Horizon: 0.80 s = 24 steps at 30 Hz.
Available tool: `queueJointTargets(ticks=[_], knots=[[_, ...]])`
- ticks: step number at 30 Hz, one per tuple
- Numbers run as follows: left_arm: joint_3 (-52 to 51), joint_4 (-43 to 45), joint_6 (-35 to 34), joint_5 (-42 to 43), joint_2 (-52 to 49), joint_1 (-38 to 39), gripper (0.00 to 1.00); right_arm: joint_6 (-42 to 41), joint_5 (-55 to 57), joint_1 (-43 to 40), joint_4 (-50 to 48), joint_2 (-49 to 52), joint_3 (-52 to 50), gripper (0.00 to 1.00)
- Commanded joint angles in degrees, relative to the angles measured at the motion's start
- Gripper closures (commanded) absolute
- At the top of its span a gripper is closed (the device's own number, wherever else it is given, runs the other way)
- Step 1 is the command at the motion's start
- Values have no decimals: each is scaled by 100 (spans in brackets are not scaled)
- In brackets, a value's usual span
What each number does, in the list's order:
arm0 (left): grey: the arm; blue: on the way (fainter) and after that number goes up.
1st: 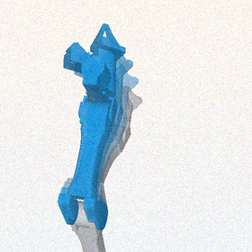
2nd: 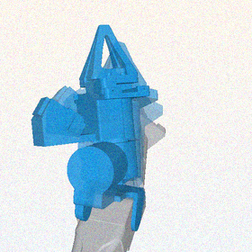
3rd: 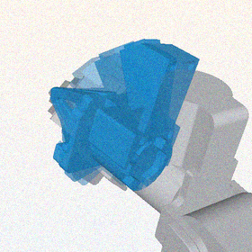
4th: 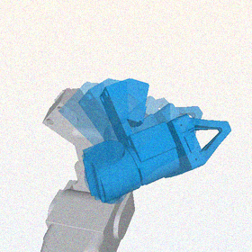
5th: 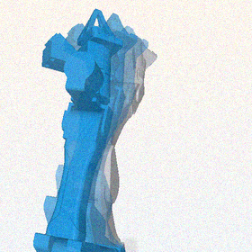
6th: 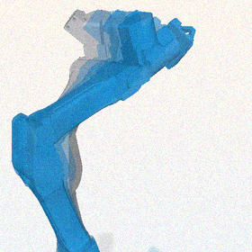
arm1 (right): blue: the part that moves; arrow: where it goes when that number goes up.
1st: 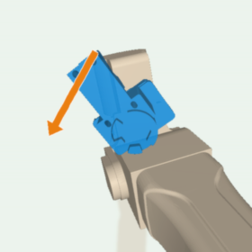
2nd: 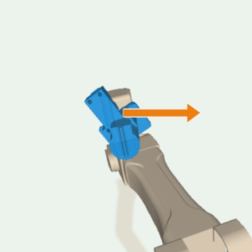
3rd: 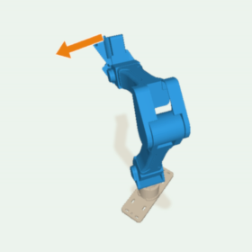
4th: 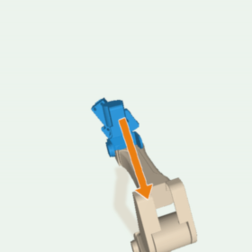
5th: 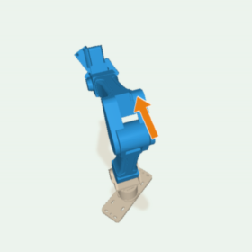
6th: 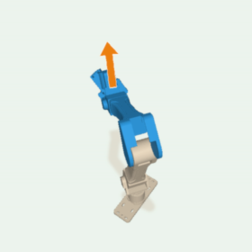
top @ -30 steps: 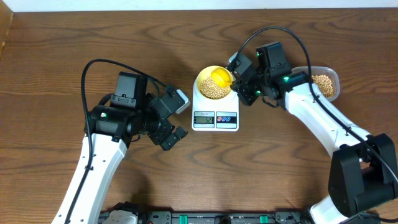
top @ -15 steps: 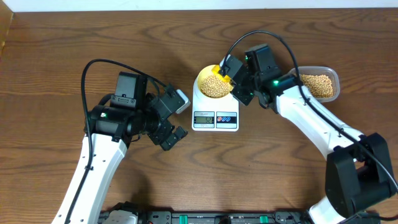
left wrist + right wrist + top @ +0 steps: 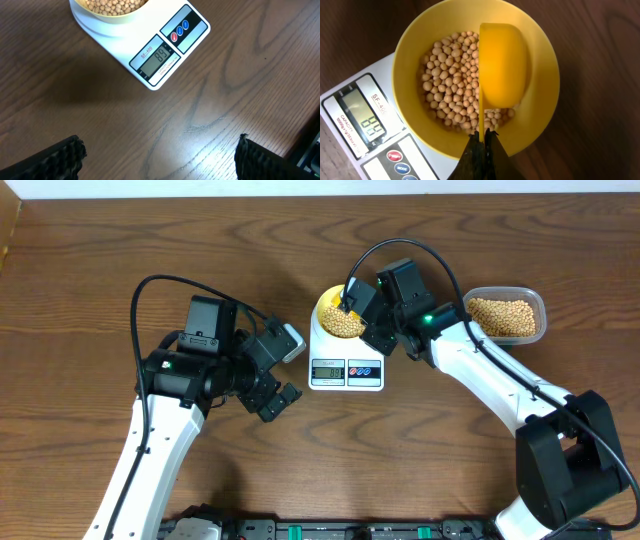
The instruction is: Scoop item into bowl and weigh 50g on scale
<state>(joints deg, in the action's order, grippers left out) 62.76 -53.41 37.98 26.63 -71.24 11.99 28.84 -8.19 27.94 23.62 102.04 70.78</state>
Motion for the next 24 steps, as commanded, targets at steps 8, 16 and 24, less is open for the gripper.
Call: queueJointTargets(ticks=[8, 16, 24], knots=[[105, -11, 96, 9, 17, -31, 2, -376, -1174, -229, 498, 22, 125, 99], [105, -11, 96, 9, 17, -31, 2, -966, -2096, -710, 557, 22, 140, 99], [105, -11, 96, 9, 17, -31, 2, -1019, -1882, -861, 546, 22, 140, 99]])
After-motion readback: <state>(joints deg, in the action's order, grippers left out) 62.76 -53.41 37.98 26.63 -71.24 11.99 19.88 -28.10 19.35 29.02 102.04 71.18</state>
